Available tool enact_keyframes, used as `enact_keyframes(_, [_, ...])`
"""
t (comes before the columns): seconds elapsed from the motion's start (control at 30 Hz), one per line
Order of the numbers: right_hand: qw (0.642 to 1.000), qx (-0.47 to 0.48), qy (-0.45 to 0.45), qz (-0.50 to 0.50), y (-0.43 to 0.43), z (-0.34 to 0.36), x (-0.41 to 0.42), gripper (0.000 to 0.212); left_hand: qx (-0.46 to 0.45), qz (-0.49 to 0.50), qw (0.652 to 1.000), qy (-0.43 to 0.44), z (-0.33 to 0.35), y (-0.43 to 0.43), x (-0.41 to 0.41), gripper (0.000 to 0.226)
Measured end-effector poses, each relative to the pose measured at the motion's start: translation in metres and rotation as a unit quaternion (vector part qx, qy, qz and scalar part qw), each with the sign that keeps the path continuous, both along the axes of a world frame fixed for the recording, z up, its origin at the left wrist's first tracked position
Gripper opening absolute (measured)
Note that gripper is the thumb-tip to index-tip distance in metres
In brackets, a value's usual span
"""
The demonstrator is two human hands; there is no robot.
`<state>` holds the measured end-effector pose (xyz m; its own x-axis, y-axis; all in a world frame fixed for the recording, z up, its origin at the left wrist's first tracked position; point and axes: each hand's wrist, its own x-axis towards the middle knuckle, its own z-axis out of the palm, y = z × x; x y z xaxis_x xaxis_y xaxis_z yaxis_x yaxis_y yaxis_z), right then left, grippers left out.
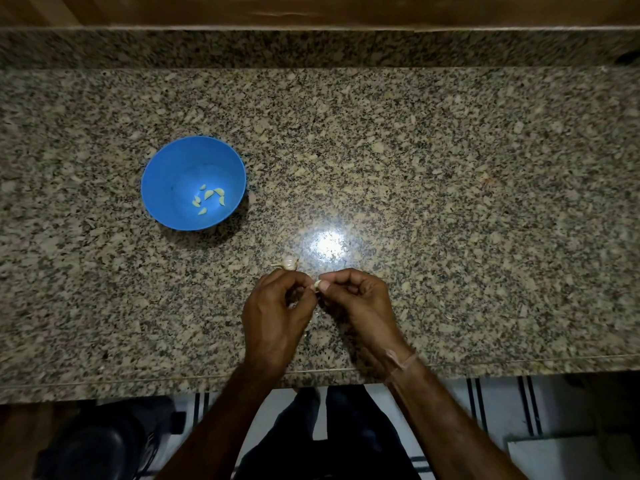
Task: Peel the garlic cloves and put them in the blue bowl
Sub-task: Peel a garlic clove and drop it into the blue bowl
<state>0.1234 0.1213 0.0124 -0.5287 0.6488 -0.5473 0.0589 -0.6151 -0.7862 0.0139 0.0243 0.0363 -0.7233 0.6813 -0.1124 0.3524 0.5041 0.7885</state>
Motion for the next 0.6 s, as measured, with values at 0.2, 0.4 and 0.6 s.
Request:
enact_keyframes(0.2, [0.992, -0.122, 0.012, 0.044, 0.0091, 0.0034, 0.0005, 0.012, -0.001, 0.002, 0.999, -0.035, -0.0024, 0.0027, -0.0008, 0.003])
enact_keyframes(0.4, [0.991, -0.131, 0.036, 0.015, 0.0096, 0.0016, 0.0025, 0.013, -0.022, 0.033, 0.996, -0.076, -0.0079, 0.0025, -0.0012, 0.021])
enact_keyframes(0.6, [0.998, 0.059, 0.017, 0.030, 0.0025, 0.0037, 0.0025, 0.009, 0.068, 0.048, 0.975, -0.204, -0.0042, 0.0063, 0.0061, 0.012])
